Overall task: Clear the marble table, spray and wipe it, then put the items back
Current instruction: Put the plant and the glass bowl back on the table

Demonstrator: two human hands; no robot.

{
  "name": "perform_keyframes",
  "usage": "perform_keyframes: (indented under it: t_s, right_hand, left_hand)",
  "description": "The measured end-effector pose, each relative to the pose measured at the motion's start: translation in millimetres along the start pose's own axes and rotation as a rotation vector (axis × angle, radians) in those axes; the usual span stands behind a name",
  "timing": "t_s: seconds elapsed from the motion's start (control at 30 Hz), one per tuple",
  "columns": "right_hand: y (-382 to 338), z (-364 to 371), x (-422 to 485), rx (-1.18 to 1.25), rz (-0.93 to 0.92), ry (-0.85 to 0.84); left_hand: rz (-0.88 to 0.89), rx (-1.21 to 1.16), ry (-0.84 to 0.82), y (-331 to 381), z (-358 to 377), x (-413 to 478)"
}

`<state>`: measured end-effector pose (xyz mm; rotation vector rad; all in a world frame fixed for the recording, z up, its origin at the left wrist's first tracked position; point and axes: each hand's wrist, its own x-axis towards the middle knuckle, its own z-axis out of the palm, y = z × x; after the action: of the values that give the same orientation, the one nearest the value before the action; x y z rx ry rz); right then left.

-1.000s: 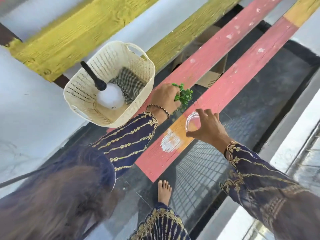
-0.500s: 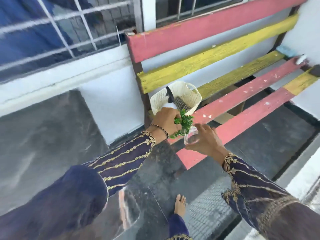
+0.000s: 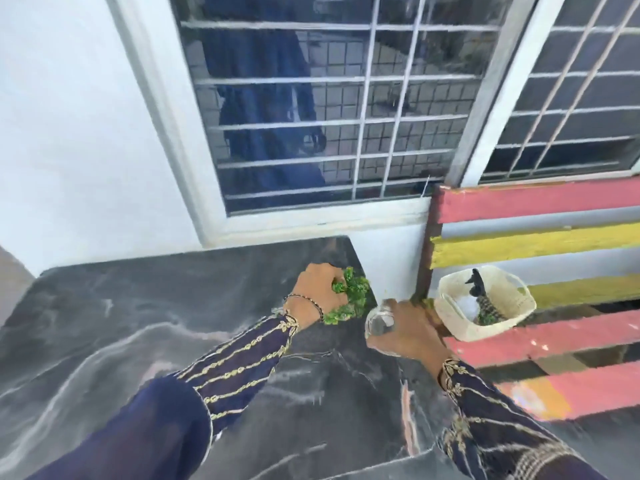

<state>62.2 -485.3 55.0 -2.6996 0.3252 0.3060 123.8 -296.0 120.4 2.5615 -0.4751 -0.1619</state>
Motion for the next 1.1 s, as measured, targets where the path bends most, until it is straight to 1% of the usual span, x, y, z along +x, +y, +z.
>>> perform_keyframes:
  t_s: [0.1,0.3,0.57,0.83,1.1]
  right_hand:
    - [-45,8,18,-0.022,-0.052,-0.086]
    - [-116,32,85,-0.057,-0.132,-0.126]
    - [-168,57,187,-0.072,-0.138,-0.128]
    - [-194,79,244,-0.111,-0.124,-0.159]
    - [-204,93,260,-0.153,-0.087,-0.201]
  left_hand:
    - [-0.093,0.007,0.042,-46,-27,-4]
    - [-0.255,-0.008,0.123,-143,-66,8]
    - [-0.41,-0.032,0.192,-252,-86,42]
    - [-0.5,-0.073,0.217,-311,-83,63]
    - [-0.542,-0.151,0.26,-342,-94,66]
